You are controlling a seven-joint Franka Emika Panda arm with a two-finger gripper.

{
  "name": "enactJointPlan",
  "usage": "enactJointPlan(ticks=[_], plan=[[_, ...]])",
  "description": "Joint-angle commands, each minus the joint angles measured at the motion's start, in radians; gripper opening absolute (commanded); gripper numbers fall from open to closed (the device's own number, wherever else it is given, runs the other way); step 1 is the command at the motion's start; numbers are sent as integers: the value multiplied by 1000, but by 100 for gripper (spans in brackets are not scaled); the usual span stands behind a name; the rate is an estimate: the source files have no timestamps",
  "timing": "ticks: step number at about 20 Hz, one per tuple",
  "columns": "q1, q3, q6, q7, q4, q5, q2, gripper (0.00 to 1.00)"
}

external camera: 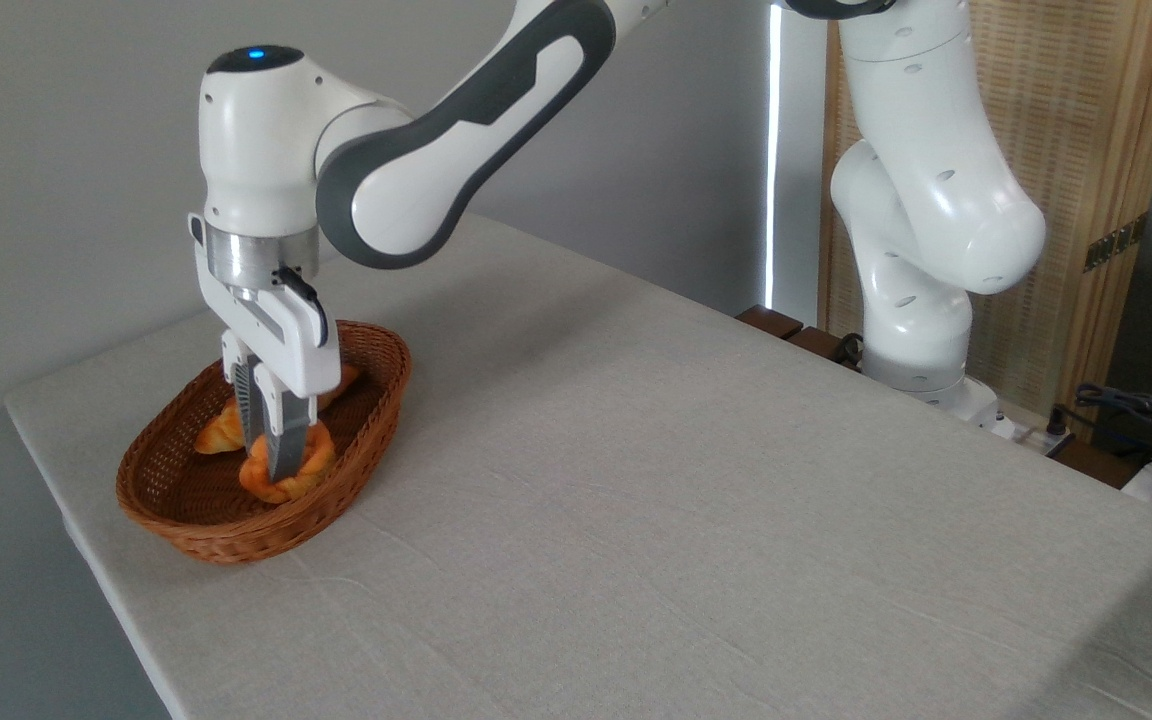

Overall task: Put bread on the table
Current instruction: 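Close the gripper on the round orange bun and lift it, then carry the bun out of the basket and lower it onto the table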

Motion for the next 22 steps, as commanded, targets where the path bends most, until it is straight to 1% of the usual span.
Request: enactJointPlan(ticks=[1, 5, 7, 9, 10, 13, 16, 19, 20, 21, 22], plan=[[0, -3, -4, -80, 3, 0, -43, 37], [6, 9, -57, -88, 3, 2, -102, 37], [17, 16, -117, -77, 0, 2, -139, 37], [15, 58, -177, -57, -11, 5, -170, 37], [15, 66, -206, -31, -15, 7, -179, 37], [15, 134, -266, 48, -58, 8, -217, 37], [15, 202, -259, 151, -136, 14, -239, 39], [15, 237, -243, 223, -169, 14, -236, 42], [17, 243, -243, 237, -170, 16, -231, 53], [17, 244, -242, 239, -170, 14, -228, 79], [17, 244, -242, 239, -169, 16, -228, 88]])
